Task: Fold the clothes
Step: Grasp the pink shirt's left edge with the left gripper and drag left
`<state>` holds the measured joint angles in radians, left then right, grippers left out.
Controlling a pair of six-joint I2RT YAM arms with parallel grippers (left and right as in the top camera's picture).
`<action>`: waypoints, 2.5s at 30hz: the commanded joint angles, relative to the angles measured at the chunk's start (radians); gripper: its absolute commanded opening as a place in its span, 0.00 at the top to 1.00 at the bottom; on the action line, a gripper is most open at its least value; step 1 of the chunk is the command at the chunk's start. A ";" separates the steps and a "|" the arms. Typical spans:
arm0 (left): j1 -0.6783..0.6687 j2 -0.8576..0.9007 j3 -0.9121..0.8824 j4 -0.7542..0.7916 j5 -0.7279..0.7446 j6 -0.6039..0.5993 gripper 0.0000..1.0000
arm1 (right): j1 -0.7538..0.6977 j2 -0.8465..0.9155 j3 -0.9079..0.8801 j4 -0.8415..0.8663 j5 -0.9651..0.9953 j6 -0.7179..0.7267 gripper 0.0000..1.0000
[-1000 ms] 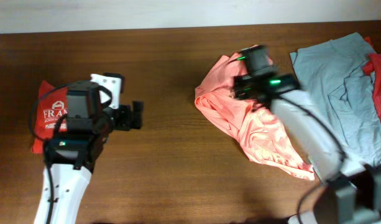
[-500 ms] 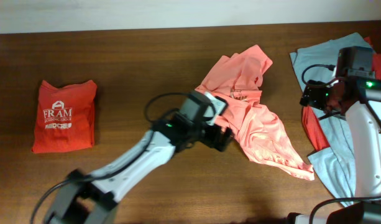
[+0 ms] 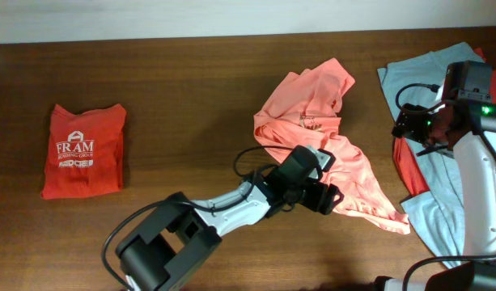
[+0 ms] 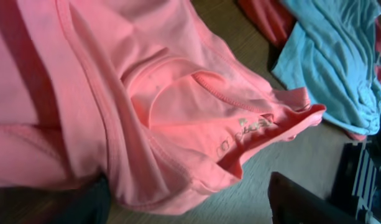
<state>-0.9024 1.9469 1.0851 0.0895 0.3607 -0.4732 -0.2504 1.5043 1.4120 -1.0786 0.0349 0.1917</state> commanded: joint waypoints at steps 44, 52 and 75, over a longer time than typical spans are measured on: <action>0.944 -0.571 0.006 -0.965 -0.147 0.175 0.41 | -0.005 -0.010 0.005 -0.007 -0.005 0.005 0.11; 0.848 -0.571 -0.132 -1.143 -0.140 0.175 0.41 | -0.005 -0.010 0.005 -0.006 -0.005 0.005 0.10; 0.732 -0.507 -0.269 -0.821 -0.331 0.176 0.27 | -0.005 -0.010 0.005 -0.006 -0.006 0.005 0.10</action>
<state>-0.1555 1.4017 0.8234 -0.7532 0.0147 -0.3058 -0.2501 1.5043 1.4117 -1.0855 0.0319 0.1905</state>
